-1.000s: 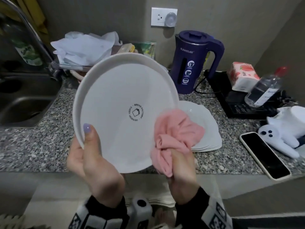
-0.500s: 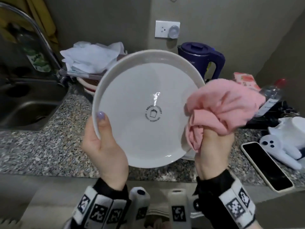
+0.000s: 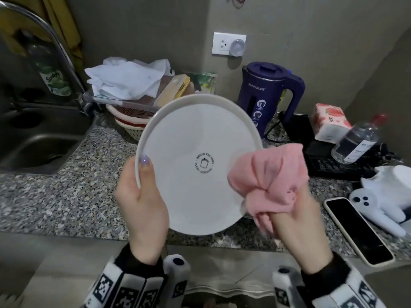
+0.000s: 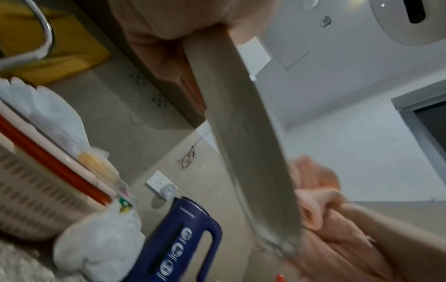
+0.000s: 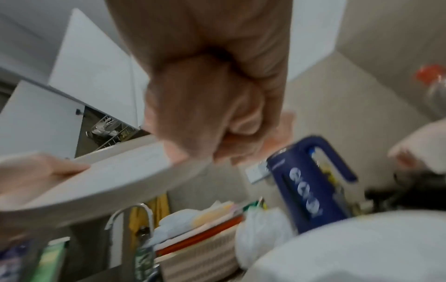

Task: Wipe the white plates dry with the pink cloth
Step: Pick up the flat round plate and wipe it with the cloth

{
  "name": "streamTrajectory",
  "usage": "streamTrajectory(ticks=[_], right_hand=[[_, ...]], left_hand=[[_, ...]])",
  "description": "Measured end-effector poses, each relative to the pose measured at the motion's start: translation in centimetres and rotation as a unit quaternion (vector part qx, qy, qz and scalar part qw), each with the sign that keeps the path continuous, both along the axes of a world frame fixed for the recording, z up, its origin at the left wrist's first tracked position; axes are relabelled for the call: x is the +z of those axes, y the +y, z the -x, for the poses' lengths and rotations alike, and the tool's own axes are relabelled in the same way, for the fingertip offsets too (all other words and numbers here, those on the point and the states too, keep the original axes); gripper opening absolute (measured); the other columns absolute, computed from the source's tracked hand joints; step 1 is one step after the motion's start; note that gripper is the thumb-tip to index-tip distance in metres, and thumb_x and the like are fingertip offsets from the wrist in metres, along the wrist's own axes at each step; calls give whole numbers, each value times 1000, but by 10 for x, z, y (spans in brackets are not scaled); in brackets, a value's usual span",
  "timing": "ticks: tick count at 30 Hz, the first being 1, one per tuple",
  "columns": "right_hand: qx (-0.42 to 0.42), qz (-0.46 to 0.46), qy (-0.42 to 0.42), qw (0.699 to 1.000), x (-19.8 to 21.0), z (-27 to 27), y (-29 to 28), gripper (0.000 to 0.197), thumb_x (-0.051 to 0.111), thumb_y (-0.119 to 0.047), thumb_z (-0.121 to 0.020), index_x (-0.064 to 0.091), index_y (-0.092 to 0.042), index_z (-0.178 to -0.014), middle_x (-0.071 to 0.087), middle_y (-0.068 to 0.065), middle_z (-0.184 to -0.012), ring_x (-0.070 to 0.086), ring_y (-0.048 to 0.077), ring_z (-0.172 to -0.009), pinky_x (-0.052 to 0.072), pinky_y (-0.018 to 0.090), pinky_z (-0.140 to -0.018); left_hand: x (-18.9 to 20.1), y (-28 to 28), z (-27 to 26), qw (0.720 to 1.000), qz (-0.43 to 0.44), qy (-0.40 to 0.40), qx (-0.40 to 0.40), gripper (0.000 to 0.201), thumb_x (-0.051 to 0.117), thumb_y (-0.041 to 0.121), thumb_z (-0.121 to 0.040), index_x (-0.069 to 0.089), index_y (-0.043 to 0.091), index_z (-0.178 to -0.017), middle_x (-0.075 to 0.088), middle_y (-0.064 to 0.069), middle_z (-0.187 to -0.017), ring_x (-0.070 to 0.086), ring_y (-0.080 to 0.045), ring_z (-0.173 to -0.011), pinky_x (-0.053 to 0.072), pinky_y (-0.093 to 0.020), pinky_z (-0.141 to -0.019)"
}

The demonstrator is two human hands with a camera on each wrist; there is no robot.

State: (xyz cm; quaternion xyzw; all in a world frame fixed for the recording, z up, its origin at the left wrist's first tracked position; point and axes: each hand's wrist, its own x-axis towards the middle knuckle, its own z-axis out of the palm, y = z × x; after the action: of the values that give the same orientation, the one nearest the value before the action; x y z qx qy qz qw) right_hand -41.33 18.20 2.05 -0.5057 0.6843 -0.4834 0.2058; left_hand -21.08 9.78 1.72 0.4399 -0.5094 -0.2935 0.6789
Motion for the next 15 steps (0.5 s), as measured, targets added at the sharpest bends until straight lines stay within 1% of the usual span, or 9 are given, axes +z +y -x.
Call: streamTrajectory(ticks=[2, 3, 4, 6, 8, 9, 11, 13, 15], right_hand=[[-36, 32, 103, 994, 22, 8, -1, 47, 57, -44, -81, 48, -27, -124, 56, 8, -102, 53, 19, -78, 44, 23, -62], [-41, 35, 166, 985, 31, 7, -6, 59, 57, -41, -83, 38, -23, -136, 42, 4, -116, 41, 11, -86, 40, 17, -69], [-37, 27, 222, 974, 37, 2, -13, 62, 58, -37, -84, 34, -20, -139, 30, 2, -120, 31, 8, -87, 36, 18, -74], [-34, 23, 338, 940, 42, -18, -28, 48, 64, -25, -81, 48, -14, -125, 29, 7, -120, 33, 19, -95, 43, 32, -77], [-26, 18, 434, 900, 41, -43, -40, 34, 65, -21, -72, 54, -8, -102, 41, 16, -112, 39, 34, -99, 46, 44, -68], [5, 22, 460, 888, 40, -54, -42, 36, 61, -24, -68, 54, -7, -98, 46, 18, -109, 40, 36, -99, 46, 46, -65], [117, 50, 451, 884, 34, -70, -39, 43, 57, -28, -62, 55, -5, -98, 50, 19, -105, 41, 35, -98, 44, 45, -65], [208, 80, 422, 879, 34, -78, -38, 46, 68, -26, -61, 56, -7, -101, 51, 18, -107, 44, 35, -100, 45, 43, -70], [225, 100, 421, 873, 43, -69, -53, 51, 64, -29, -68, 52, -11, -114, 50, 17, -113, 47, 36, -103, 45, 42, -75]], left_hand=[[-3, -2, -2, 1000, -21, -7, -4, 26, 43, 24, -103, 62, 10, -92, 64, 13, -72, 58, -4, -68, 44, -22, -60], [-4, 0, -1, 999, -28, -11, -10, 26, 44, 22, -103, 62, 10, -89, 63, 14, -68, 55, 0, -64, 42, -19, -58], [-4, 3, 1, 999, -29, -14, -20, 26, 44, 21, -103, 61, 10, -87, 62, 13, -66, 53, 2, -62, 40, -16, -56], [-2, 10, 7, 999, -20, -23, -44, 26, 45, 24, -103, 60, 12, -86, 60, 10, -65, 51, 0, -61, 39, -18, -56], [2, 14, 11, 997, -5, -56, -56, 26, 44, 30, -99, 57, 12, -85, 57, 6, -68, 49, -6, -63, 38, -23, -57], [4, 14, 12, 996, -2, -75, -57, 24, 44, 30, -98, 57, 13, -86, 57, 6, -70, 49, -6, -64, 39, -23, -58], [5, 11, 10, 995, -6, -72, -75, 14, 50, 26, -92, 59, 17, -87, 62, 9, -72, 53, -1, -65, 44, -26, -61], [6, 10, 4, 994, -3, -30, -108, 6, 57, 30, -83, 62, 26, -84, 66, 15, -73, 57, 0, -66, 48, -24, -60], [3, 10, -1, 993, -2, -2, -118, 10, 55, 30, -88, 64, 27, -85, 66, 6, -77, 58, -19, -70, 50, -33, -63]])
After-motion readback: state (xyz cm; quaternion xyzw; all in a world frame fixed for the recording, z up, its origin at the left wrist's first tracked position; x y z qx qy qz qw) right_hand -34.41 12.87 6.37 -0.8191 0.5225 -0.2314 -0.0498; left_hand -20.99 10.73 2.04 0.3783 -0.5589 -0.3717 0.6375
